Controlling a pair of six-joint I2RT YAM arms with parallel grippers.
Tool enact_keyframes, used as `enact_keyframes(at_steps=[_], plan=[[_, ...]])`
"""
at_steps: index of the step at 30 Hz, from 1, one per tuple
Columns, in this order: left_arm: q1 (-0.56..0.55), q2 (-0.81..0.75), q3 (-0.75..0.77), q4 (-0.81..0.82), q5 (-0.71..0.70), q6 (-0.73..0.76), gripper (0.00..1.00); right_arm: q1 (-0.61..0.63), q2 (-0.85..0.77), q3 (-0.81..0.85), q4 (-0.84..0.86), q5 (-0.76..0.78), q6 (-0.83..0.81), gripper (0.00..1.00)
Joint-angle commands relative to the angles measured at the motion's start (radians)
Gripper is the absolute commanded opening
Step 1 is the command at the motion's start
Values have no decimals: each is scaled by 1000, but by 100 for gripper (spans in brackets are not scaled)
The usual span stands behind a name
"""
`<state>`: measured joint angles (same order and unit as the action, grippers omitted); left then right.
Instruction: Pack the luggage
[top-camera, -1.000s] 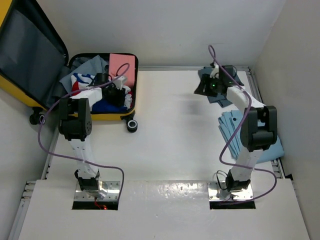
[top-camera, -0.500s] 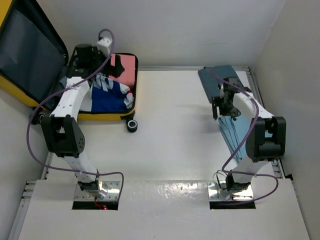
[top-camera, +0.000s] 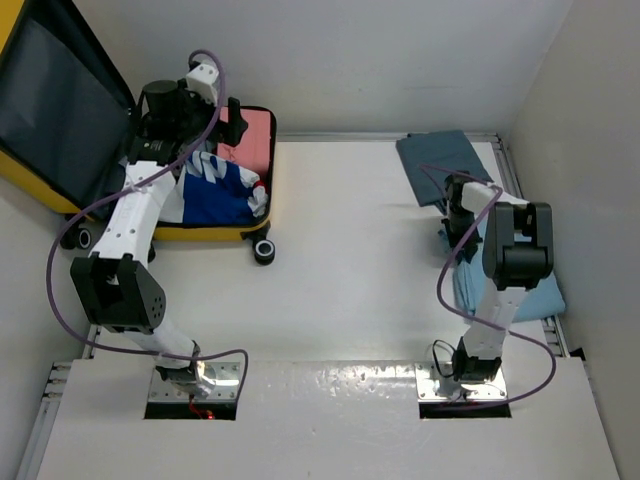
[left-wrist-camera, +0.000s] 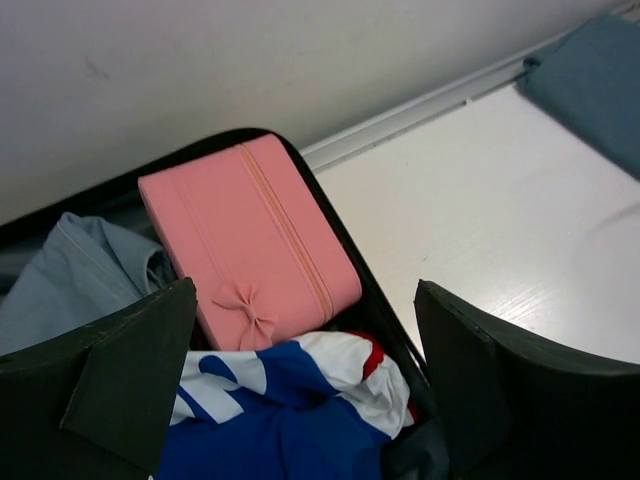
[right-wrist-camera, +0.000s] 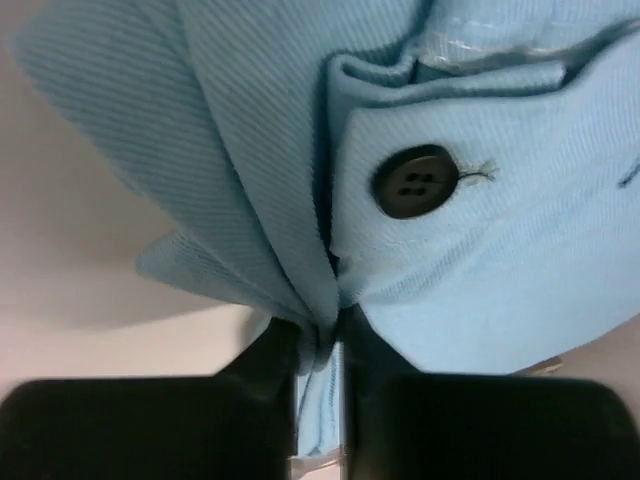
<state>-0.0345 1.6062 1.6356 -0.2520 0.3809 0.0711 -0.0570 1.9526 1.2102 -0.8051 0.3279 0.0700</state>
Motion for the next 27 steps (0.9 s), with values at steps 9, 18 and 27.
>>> enact_keyframes(at_steps=[9,18,27], plan=[[-65,12,-59,-56,163,42,90,399,-41,120,-138,-648,-220,0],[-228,236,18,-228,433,-30,90,402,-176,147,-270,-802,-227,71],[-357,463,167,-348,409,-71,86,-33,-282,30,-358,-790,241,78]])
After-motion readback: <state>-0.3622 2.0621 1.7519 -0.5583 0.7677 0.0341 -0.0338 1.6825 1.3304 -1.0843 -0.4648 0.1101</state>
